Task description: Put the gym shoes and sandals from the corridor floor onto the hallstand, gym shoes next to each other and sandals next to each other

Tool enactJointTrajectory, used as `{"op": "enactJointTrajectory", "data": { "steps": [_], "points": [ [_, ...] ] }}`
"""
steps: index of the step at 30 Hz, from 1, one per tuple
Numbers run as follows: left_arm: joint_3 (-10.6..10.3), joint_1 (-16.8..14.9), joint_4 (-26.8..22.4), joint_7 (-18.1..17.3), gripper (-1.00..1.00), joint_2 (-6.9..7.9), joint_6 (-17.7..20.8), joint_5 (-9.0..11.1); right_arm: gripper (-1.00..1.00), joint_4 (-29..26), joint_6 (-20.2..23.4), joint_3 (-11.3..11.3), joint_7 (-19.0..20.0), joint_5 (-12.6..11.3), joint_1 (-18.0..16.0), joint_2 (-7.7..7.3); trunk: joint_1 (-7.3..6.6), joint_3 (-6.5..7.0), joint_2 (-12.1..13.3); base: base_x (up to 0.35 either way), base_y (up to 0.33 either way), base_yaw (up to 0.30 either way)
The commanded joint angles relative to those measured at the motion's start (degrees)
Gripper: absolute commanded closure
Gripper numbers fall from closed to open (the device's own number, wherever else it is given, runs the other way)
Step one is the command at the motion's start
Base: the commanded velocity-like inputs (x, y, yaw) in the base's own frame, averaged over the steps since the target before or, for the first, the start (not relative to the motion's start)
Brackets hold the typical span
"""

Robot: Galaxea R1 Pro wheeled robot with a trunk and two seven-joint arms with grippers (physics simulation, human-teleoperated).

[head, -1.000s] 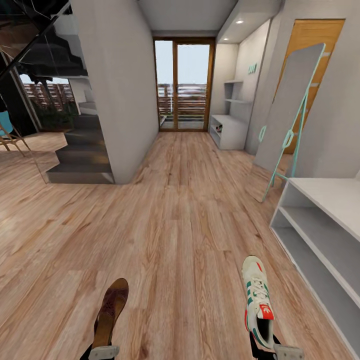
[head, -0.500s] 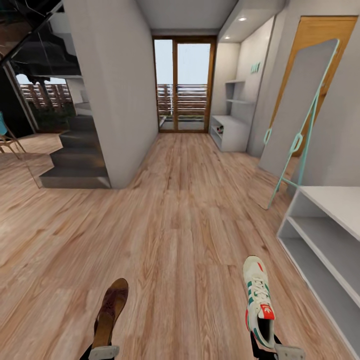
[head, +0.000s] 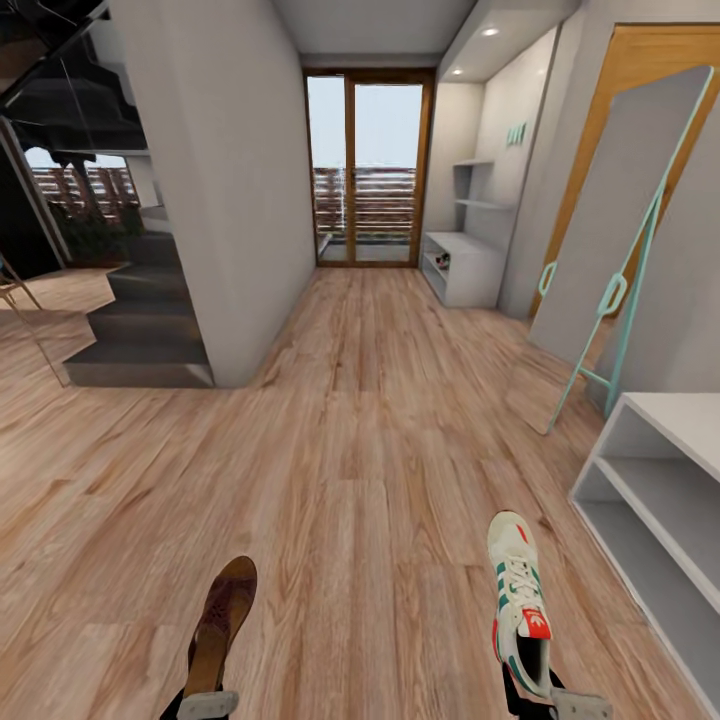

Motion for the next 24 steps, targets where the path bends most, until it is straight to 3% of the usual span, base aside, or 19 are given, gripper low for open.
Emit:
{"op": "enactJointTrajectory", "data": {
  "steps": [1,24],
  "points": [
    [0.32,-0.04,0.03,0.19,1.00,-0.03,-0.18,-0.74,1.00,0.04,-0.15,-0.54,0.21,0.38,-0.04,-0.01,0.02,-0.05,-0.02,0.337,0.000,0.000],
    [0.34,-0.04,0.10,0.16,1.00,-0.04,-0.18,-0.74,1.00,-0.05,0.10,-0.46,0.38,0.47,-0.04,-0.10,0.02,-0.05,-0.02,0.337,0.000,0.000]
  ]
}}
